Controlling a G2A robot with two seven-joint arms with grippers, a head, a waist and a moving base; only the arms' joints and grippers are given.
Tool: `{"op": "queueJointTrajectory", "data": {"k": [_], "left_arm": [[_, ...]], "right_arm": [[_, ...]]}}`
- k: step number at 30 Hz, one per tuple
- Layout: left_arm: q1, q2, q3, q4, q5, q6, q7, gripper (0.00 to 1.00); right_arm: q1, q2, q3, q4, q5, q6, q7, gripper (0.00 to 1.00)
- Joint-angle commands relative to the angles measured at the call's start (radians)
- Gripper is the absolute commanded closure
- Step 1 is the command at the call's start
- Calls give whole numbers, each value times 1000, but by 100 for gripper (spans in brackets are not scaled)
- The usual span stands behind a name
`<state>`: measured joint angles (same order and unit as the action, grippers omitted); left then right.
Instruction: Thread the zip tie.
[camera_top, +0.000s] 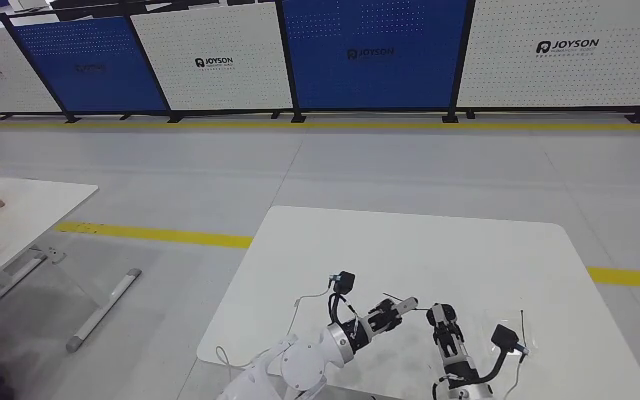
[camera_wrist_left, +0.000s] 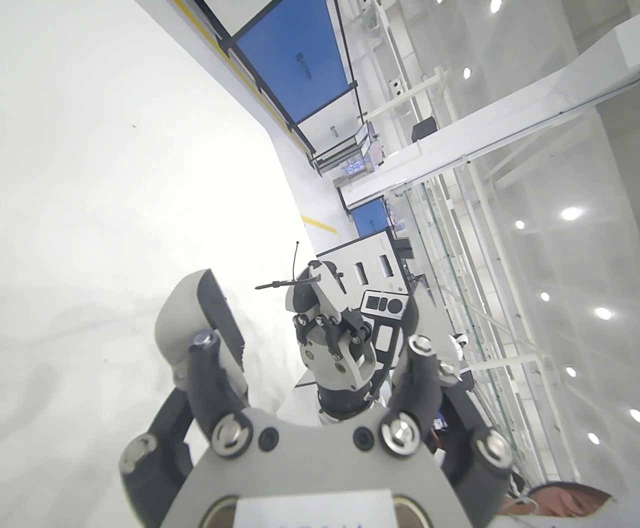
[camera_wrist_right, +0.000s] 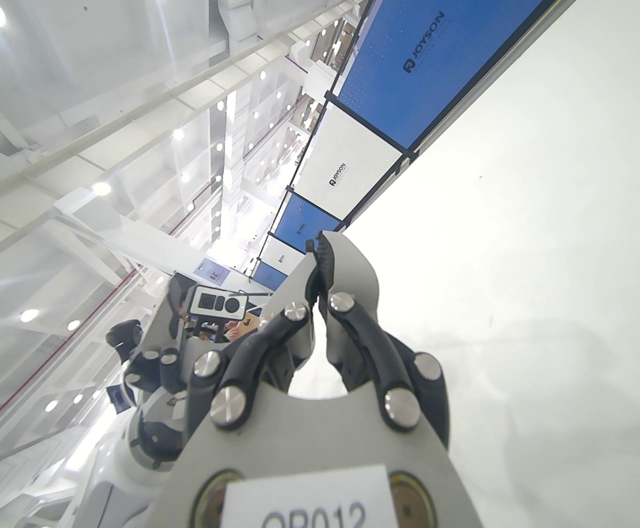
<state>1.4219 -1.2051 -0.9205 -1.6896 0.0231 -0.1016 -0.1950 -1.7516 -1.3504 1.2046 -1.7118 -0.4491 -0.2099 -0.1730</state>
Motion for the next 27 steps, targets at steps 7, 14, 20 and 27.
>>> {"op": "queueJointTrajectory", "data": {"k": [7, 14, 20, 27], "left_arm": [[-5, -2, -1, 9, -11, 4, 5, 100], [-7, -3, 0, 12, -11, 4, 4, 100], [-9, -4, 2, 15, -8, 7, -2, 100], [-8, -5, 5, 12, -2, 8, -1, 100]], "right_arm": [[0, 0, -2, -2, -3, -6, 3, 100], [0, 0, -3, -2, -4, -6, 5, 100], [1, -1, -4, -1, -8, -8, 4, 100], [-1, 2, -6, -2, -18, -36, 29, 64]]}}
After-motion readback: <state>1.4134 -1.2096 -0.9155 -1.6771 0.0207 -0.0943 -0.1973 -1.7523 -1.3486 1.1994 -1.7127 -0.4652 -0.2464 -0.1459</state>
